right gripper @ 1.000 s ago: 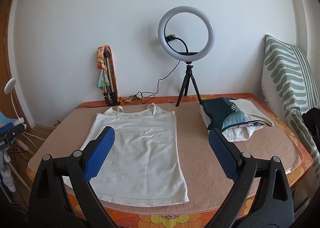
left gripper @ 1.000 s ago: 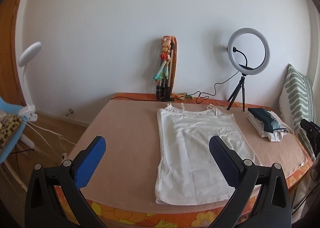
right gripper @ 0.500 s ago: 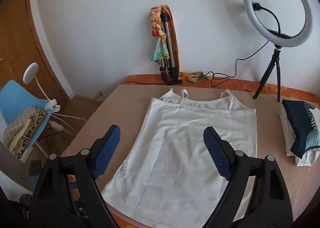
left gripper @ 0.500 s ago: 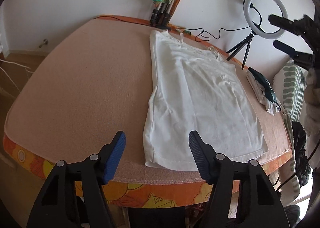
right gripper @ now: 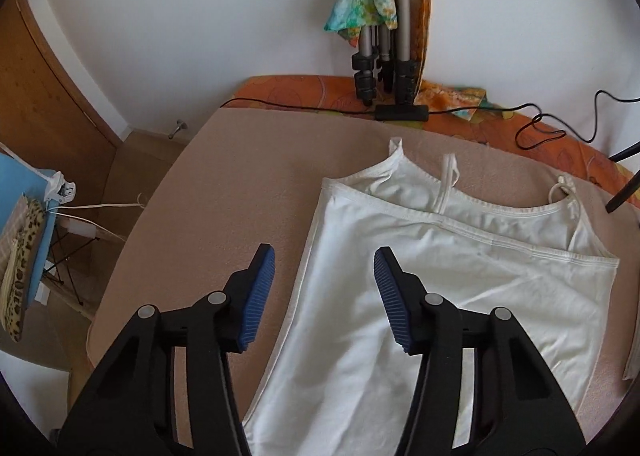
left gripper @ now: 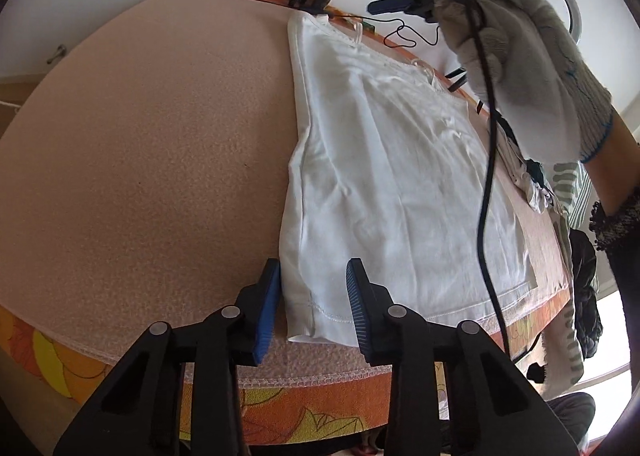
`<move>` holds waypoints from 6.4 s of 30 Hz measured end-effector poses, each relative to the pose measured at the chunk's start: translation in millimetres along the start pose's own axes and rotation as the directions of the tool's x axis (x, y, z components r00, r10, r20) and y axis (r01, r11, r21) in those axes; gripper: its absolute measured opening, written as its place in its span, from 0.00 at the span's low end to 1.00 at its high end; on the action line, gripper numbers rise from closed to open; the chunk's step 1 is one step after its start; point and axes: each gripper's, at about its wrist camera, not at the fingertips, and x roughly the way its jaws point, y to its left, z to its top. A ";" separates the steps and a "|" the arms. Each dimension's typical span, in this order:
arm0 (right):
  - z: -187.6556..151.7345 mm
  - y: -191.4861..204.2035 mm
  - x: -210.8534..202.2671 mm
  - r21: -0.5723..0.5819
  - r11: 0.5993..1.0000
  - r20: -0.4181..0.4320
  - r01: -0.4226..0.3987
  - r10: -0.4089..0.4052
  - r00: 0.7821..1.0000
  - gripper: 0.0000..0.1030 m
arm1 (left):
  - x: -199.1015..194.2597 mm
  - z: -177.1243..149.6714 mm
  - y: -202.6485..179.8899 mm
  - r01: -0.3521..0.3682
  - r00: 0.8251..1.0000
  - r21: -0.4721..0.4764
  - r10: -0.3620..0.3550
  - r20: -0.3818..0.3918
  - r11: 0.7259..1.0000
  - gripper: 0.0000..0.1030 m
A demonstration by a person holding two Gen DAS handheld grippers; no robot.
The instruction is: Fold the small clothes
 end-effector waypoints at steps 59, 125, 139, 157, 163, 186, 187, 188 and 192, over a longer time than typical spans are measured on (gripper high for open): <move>-20.7 -177.2 -107.5 0.146 0.984 0.140 0.103 -0.124 0.982 0.49 | -14.8 -38.8 -179.7 0.061 0.990 0.493 -0.116 0.083 0.868 0.11; 24.7 -139.1 22.7 -0.032 0.968 -0.085 0.251 -0.253 0.964 0.04 | 9.4 -64.6 -162.6 0.046 0.957 0.119 -0.078 0.280 0.992 0.01; -47.7 -121.9 -127.8 0.016 0.993 0.051 0.120 -0.121 0.991 0.44 | -45.5 -47.5 -113.7 -0.059 0.976 0.207 0.013 0.216 0.977 0.40; -319.2 -79.7 -168.9 0.032 0.988 0.036 0.151 -0.152 0.988 0.44 | 24.0 0.4 -129.2 0.247 0.959 0.082 -0.231 -0.165 0.966 0.41; -331.7 -57.8 -147.5 -0.087 0.973 0.037 0.214 -0.212 0.977 0.44 | 54.3 -3.3 -131.1 0.238 0.949 0.038 -0.224 -0.220 0.971 0.35; -342.9 -63.3 -188.3 -0.053 0.977 0.084 0.205 -0.201 0.976 0.19 | -7.7 -9.5 -105.9 0.051 0.999 0.170 -0.048 -0.027 0.984 0.33; -341.3 -66.1 -195.4 -0.028 0.984 0.106 0.174 -0.170 0.980 0.36 | -11.0 -9.5 -97.3 0.046 0.999 0.145 -0.045 -0.009 0.988 0.37; -337.8 -70.9 -198.8 0.008 0.988 0.116 0.153 -0.153 0.981 0.51 | -9.1 -9.0 -91.0 0.037 0.999 0.125 -0.035 -0.022 0.992 0.37; -320.3 -93.2 -184.7 0.151 0.986 0.081 0.069 -0.082 0.993 0.52 | 17.2 -10.4 -78.0 0.087 0.987 0.009 -0.085 -0.139 0.996 0.37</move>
